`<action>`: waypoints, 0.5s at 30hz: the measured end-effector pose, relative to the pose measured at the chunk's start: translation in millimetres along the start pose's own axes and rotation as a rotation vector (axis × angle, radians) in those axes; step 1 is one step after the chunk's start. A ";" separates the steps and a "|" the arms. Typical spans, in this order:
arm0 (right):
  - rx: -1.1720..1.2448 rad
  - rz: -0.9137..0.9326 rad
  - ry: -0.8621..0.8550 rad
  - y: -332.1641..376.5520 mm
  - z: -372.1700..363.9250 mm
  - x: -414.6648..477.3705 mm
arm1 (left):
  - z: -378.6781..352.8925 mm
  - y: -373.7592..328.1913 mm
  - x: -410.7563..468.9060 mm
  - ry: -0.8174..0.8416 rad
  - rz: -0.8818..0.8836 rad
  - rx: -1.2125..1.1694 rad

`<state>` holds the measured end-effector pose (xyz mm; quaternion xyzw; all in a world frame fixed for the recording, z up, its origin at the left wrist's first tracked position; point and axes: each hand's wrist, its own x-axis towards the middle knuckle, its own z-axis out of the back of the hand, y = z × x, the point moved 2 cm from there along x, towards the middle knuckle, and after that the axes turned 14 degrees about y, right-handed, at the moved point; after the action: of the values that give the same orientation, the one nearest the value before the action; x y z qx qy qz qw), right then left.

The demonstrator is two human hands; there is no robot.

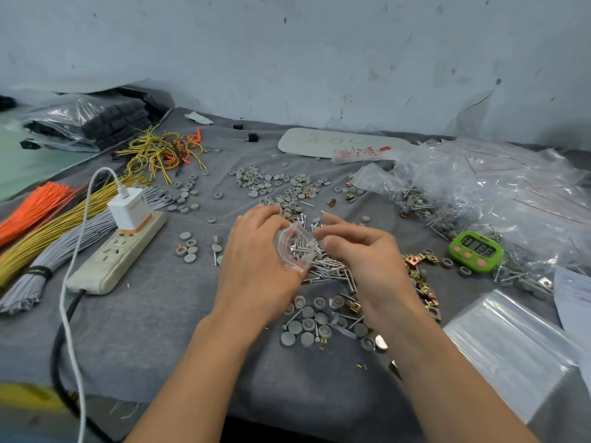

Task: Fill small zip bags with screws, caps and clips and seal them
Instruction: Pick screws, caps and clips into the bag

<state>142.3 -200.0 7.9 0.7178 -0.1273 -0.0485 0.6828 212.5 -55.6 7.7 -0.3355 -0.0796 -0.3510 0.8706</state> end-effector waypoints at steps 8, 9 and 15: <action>-1.204 -0.330 0.045 -16.4 6.8 -0.4 | 7.4 4.9 0.8 -0.049 0.031 0.035; -1.214 -0.322 0.032 -15.7 5.9 -0.2 | 7.3 4.8 0.4 -0.049 0.032 0.039; -1.181 -0.277 -0.076 -7.2 7.6 -1.7 | 9.4 5.9 -0.3 -0.033 0.037 0.045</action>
<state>139.6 -206.7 0.2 0.2255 -0.0085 -0.2250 0.9479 217.1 -46.2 11.7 -0.3232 -0.0957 -0.3274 0.8827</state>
